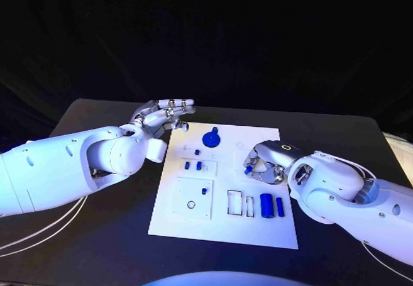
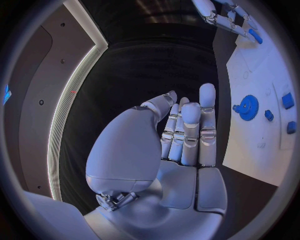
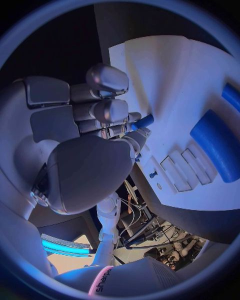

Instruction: Assemble the parts on the task board

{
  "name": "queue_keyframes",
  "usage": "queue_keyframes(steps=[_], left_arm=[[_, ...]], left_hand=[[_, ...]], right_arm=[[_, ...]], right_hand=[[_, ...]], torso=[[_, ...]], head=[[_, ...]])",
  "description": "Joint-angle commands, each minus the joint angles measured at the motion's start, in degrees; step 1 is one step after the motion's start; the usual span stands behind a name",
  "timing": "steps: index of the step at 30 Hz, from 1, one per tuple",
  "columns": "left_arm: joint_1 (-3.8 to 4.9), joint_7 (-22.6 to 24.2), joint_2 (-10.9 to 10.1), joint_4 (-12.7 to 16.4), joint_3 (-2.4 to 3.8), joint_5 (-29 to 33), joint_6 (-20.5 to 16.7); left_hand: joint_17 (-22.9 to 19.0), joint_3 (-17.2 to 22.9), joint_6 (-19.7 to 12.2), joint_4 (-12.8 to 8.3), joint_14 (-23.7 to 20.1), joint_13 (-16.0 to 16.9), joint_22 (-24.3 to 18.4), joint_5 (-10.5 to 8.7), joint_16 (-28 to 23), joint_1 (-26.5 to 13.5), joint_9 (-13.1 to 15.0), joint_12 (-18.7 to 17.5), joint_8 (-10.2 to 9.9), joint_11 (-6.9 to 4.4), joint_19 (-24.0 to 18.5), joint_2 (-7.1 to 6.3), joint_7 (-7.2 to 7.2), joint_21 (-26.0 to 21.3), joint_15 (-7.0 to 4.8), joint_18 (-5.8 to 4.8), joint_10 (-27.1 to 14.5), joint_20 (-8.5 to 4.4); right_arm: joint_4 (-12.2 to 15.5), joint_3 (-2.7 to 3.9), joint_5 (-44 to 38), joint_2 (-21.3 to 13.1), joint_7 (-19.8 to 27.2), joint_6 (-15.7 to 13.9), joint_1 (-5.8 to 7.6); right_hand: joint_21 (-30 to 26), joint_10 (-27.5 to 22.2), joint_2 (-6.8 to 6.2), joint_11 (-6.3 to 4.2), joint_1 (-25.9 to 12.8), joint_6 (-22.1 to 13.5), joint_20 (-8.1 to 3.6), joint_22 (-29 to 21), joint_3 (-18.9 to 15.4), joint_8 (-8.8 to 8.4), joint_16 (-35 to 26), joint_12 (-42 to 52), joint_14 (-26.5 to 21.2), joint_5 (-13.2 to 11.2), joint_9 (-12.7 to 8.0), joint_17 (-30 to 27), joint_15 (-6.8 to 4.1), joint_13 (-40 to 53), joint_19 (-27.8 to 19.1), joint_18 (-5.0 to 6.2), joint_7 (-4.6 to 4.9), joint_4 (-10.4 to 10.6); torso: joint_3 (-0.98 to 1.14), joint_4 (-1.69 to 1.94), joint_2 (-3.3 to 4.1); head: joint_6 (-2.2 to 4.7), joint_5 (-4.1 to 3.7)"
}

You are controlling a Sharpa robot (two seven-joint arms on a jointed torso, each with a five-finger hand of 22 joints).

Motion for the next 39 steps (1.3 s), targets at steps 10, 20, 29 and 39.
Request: queue_keyframes(steps=[10, 20, 29, 39], left_arm=[[-0.02, 0.21, 0.20, 0.04, 0.03, -0.36, 0.88], [-0.03, 0.08, 0.10, 0.01, 0.03, -0.36, 0.88], [-0.06, -0.07, -0.05, -0.11, 0.03, -0.36, 0.77], [-0.16, -0.42, 0.41, -0.52, 0.03, 0.50, 1.62]], left_hand=[[0.05, -0.34, -0.25, -0.12, -0.25, 0.07, -0.09, 0.40, 0.24, -0.27, 0.07, 0.12, 0.34, 0.00, -0.12, 0.08, -0.07, -0.28, 0.02, 1.06, -0.42, 0.32], [0.11, -0.36, -0.30, -0.13, -0.23, 0.08, -0.09, 0.40, 0.33, -0.29, 0.07, 0.23, 0.38, 0.00, -0.11, 0.11, -0.06, -0.29, 0.02, 1.07, -0.51, 0.33], [0.10, -0.36, -0.32, -0.13, -0.23, 0.09, -0.09, 0.41, 0.34, -0.28, 0.07, 0.26, 0.39, 0.01, -0.11, 0.12, -0.06, -0.29, 0.02, 1.08, -0.54, 0.33], [-0.10, -0.43, -0.40, -0.15, -0.31, 0.09, -0.10, 0.37, 0.28, -0.34, 0.06, 0.35, 0.43, 0.02, -0.10, 0.06, -0.05, -0.30, 0.03, 1.08, -0.67, 0.34]], right_arm=[[-2.58, -0.42, -1.31, 1.32, 1.30, -3.67, -0.23], [-1.11, -0.38, -1.05, 0.47, 2.50, -9.86, -0.30], [2.51, 0.51, 2.31, -0.62, 3.84, -16.48, -0.32], [3.53, 0.39, 3.68, 2.95, 5.49, -14.95, -2.06]], right_hand=[[1.01, 4.62, 1.25, -1.08, 1.25, 4.15, -0.68, 1.12, 4.64, 1.41, 1.08, 0.68, 0.58, 0.42, 0.56, 0.64, -1.41, 0.13, 0.91, -0.01, -0.56, -0.69], [2.10, 7.51, 0.80, -1.35, 2.60, 5.46, -1.22, 2.62, 10.41, 1.94, 2.04, 0.18, 0.74, -0.08, 0.78, 1.53, -1.65, 0.25, 1.55, -0.29, -0.16, -4.19], [2.67, 7.89, 0.03, -1.23, 1.59, 5.55, -1.27, 3.42, 12.22, 1.87, 2.85, -0.47, 0.90, 0.67, 0.77, 2.39, -1.58, 0.26, 1.85, -0.42, 0.01, -5.08], [2.75, 8.00, -0.37, -1.20, 0.51, 5.69, -1.25, 3.48, 12.36, 1.92, 3.01, -0.79, 0.91, 0.63, 0.80, 2.47, -1.54, 0.26, 1.81, -0.43, 0.02, -5.09]], torso=[[0.02, -0.01, -0.04], [0.04, -0.02, -0.08], [0.01, -0.15, -0.09], [-0.17, -0.03, -0.37]], head=[[-0.26, 0.08], [-0.27, 0.27], [-0.17, 0.31], [-0.16, 0.78]])
